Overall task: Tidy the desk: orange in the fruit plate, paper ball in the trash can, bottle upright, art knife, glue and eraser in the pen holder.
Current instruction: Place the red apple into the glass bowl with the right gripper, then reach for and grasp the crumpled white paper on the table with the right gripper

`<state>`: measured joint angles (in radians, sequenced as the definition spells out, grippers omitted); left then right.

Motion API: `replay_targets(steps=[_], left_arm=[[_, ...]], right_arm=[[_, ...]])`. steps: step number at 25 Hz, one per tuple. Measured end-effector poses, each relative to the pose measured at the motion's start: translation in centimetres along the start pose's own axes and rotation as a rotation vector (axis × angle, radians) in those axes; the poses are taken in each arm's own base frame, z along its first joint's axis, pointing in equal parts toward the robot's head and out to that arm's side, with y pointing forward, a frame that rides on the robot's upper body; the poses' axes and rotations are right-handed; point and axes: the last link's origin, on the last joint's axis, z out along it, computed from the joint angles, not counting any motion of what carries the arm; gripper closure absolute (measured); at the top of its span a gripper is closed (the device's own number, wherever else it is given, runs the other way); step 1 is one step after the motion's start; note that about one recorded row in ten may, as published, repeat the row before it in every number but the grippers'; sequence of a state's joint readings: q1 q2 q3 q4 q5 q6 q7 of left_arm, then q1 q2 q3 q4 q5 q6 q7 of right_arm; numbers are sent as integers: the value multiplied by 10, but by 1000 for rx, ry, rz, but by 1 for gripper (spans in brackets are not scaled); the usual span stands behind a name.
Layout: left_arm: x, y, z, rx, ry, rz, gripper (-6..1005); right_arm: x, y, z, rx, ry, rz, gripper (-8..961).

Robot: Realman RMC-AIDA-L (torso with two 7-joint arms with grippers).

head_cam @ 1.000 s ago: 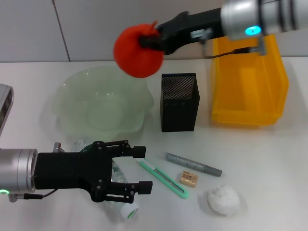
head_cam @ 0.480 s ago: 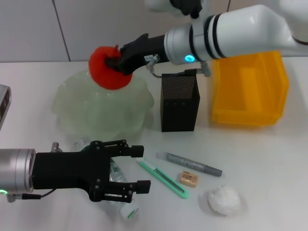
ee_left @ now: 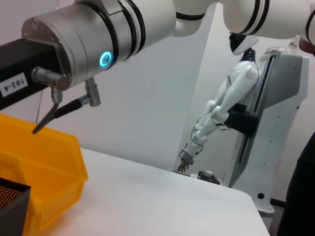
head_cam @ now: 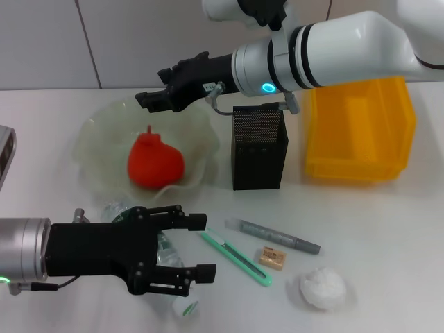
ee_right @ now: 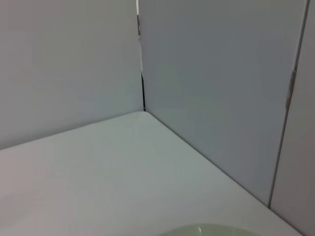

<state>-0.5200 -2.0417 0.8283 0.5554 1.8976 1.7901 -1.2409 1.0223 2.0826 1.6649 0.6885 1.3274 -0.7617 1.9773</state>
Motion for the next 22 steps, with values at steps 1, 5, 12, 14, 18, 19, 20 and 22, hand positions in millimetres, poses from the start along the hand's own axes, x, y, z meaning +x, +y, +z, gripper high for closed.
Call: replay_targets(steps=[1,5,12,14,18,19,20,22], left_arm=[[0,0,0,0,0,0,152],[-1,0,0,-1,-2,-1,152],[0,1,-1,-5,0,0,152],[0,1,-2,-6,1,0,152],[1,1,-1,-7,0,1,152],[1,0,-1,-8,0,3,152],[1,0,-1,-8,0,3,152],[2,0,0,-12,-1,6,152]], right_arm=[[-1,-1,-1,4,-6,2,448],[-5,-2,-4,5,-45,30,359],[-9,-6,-53,-1,-237,77,281],[-7,-6,-74,-36,-322,101,281],[7,-8,-121,-133,-503,151,281],[12,-9,-132,-156,-540,160,281],[17,-11,-142,-169,-572,170,281],[29,-13,-159,-197,-608,187,281]])
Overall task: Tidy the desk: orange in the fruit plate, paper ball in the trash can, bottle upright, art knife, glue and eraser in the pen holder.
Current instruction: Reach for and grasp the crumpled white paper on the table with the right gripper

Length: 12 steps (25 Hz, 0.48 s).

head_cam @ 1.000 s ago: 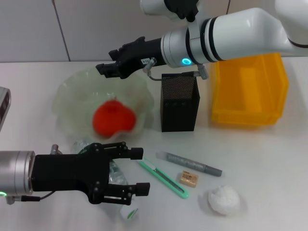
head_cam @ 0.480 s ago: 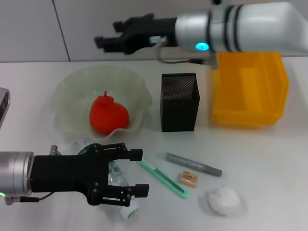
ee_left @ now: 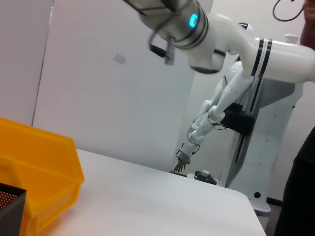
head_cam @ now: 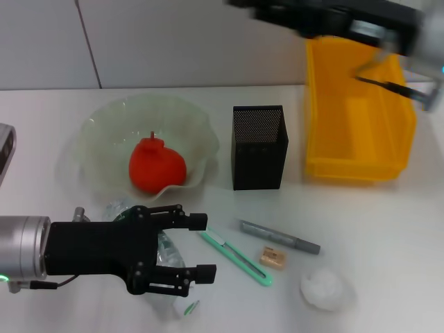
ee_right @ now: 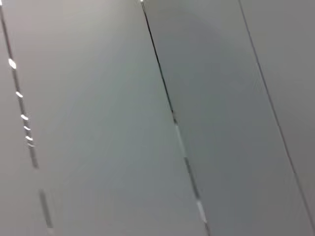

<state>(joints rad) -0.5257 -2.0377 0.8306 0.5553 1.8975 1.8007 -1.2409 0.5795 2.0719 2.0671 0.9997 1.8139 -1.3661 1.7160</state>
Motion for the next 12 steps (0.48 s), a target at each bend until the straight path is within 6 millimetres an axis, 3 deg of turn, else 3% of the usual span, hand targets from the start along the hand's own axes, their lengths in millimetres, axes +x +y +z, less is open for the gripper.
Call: replay_targets(steps=[4,5,7,12], left_arm=[[0,0,1,-4,2,0,152],[0,1,1,-4,2,-1,152],[0,1,2,-5,3,-1,152],[0,2,2,-9,5,-8,152]], right_arm=[[8,2,-52,-75,11,43,281],[8,2,-52,-75,11,43,281],[16,3,-78,-109,74,39,282],[27,5,-99,-126,208,24,282]])
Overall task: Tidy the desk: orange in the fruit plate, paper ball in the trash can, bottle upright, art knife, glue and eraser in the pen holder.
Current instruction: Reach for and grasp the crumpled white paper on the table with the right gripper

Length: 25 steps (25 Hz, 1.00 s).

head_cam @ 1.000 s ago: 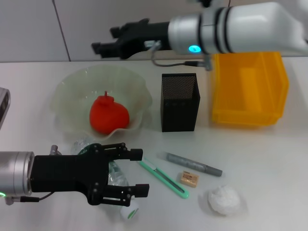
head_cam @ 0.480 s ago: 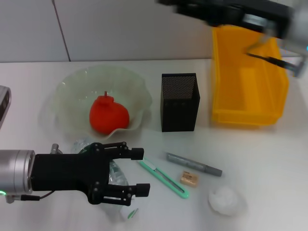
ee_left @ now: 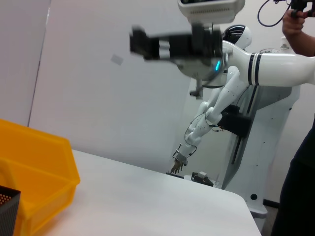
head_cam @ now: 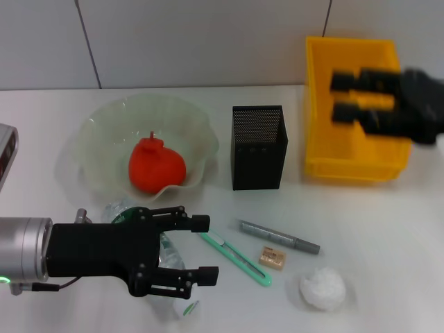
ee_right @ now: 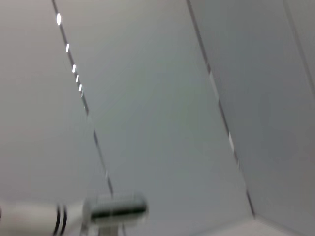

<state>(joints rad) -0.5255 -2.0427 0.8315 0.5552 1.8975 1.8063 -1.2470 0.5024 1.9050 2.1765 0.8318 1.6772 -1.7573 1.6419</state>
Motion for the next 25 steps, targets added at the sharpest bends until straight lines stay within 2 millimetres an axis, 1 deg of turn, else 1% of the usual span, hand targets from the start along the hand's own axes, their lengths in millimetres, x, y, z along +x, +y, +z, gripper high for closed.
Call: replay_targets(steps=[1,2,3,6,7,8,12,16,21,25], left_arm=[[0,0,0,0,1,-2,152],[0,0,0,-1,1,-4,152],[0,0,0,-1,1,-5,152],[0,1,1,-1,2,-7,152],[0,1,1,-2,2,-8,152],[0,1,1,-2,2,-8,152],[-1,2,1,-2,3,-12,153],[-2,2,1,-4,4,-14,153],[-2,2,1,-6,4,-14,154],[-2,2,1,-7,4,-14,155]], right_arm=[[3,1,-3,-8,40,-3,282],[9,3,-4,-28,115,-3,282],[9,3,-4,-28,115,-3,282],[17,4,-2,-59,225,-3,282],[21,4,0,-74,286,-2,282],[21,4,0,-74,286,-2,282],[32,5,5,-99,388,0,282],[37,6,8,-97,434,-12,281],[38,7,7,-99,453,-21,283],[39,7,9,-101,505,-29,284]])
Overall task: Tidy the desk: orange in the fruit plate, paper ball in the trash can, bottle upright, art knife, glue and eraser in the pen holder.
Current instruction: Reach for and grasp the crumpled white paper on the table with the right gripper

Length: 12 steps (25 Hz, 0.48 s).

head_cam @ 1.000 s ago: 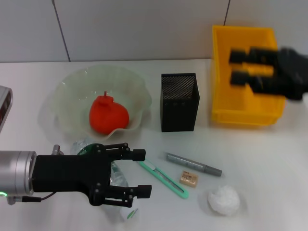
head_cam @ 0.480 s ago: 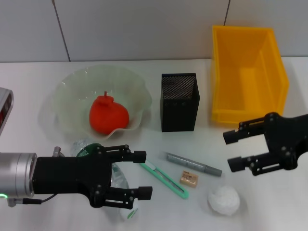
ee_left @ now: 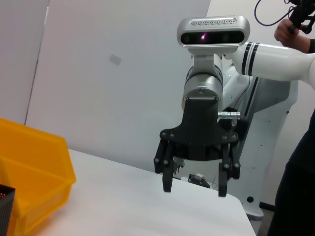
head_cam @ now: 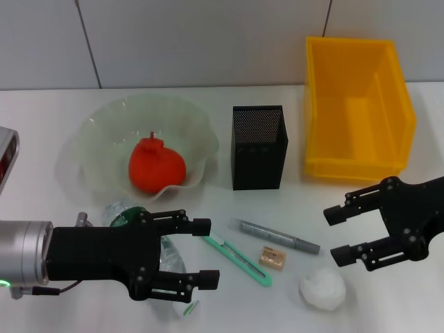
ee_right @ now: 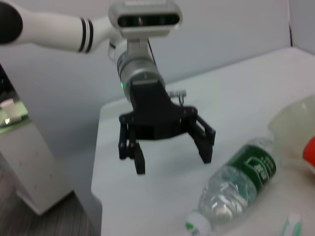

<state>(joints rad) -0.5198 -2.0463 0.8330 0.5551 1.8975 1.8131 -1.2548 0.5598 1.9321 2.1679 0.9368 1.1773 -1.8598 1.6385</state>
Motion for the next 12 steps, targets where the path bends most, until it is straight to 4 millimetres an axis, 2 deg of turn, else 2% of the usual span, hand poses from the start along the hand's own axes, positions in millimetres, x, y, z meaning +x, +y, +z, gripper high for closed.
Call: replay_targets(steps=[7,12], left_arm=[[1,0,0,-1,0,0,157],[0,-1,0,7,0,-4,158]], right_arm=[[-9,-6,19,20,227,-20,287],[-12,-10,34,9,312,-46,291]])
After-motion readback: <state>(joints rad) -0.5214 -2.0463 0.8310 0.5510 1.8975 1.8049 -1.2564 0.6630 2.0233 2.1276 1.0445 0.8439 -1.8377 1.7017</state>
